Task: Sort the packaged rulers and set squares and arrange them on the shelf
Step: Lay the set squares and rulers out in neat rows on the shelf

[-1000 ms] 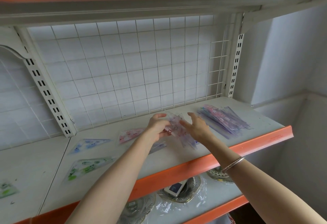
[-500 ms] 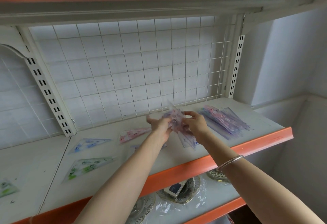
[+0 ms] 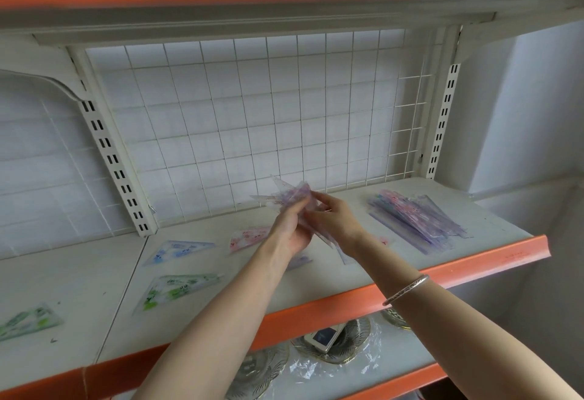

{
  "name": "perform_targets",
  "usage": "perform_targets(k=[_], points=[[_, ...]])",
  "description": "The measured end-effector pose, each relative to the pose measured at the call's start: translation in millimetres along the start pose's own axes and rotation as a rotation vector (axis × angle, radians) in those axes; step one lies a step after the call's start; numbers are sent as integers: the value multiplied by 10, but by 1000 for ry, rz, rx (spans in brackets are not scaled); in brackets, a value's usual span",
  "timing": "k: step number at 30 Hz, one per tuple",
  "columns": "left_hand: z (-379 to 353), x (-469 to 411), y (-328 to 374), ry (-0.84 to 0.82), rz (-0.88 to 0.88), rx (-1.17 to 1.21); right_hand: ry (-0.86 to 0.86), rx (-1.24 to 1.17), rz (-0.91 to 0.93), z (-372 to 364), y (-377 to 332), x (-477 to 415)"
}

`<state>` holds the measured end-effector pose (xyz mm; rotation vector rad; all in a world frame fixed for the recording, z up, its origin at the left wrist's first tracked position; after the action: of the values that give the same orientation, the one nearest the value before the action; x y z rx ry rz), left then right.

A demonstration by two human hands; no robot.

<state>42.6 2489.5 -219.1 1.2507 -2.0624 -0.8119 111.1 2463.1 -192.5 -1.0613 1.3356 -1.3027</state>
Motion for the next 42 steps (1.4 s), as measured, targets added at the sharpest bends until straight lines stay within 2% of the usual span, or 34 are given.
perform_targets(k=[4, 11, 15, 19, 22, 26, 31, 35, 39, 42], points=[[152, 125, 199, -22, -39, 5, 18, -43, -18, -179, -25, -14], [609, 363, 508, 66, -116, -15, -34, -251, -107, -587, 6, 3], [825, 474, 623, 87, -90, 8, -34, -253, -159, -754, 110, -51], [1126, 556, 749, 179, -83, 43, -96, -269, -177, -903, 169, -63], [1245, 623, 835, 227, -92, -3, -127, -248, -168, -1006, 170, -49], [1409, 734, 937, 311, -89, -39, -81, -217, -93, -988, 83, -49], [1490, 779, 899, 306, 24, -83, -72, -174, 33, -969, -45, -46], [1369, 807, 873, 218, 81, -177, -97, -153, 94, -983, -110, -27], [1288, 805, 866, 178, 63, -302, -109, -155, 67, -992, -82, 0], [1286, 793, 864, 211, 32, -350, -121, -244, 10, -1003, -15, 3]])
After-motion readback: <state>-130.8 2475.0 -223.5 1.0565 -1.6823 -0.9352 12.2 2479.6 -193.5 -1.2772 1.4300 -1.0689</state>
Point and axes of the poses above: each hand's wrist, its own x-axis away from the middle knuckle, its own z-axis out of the back of the hand, y = z × x, the point moved 10 cm from there along -x, towards the middle knuckle, and after that the axes turned 1 degree about -x, right-handed, at the moved point
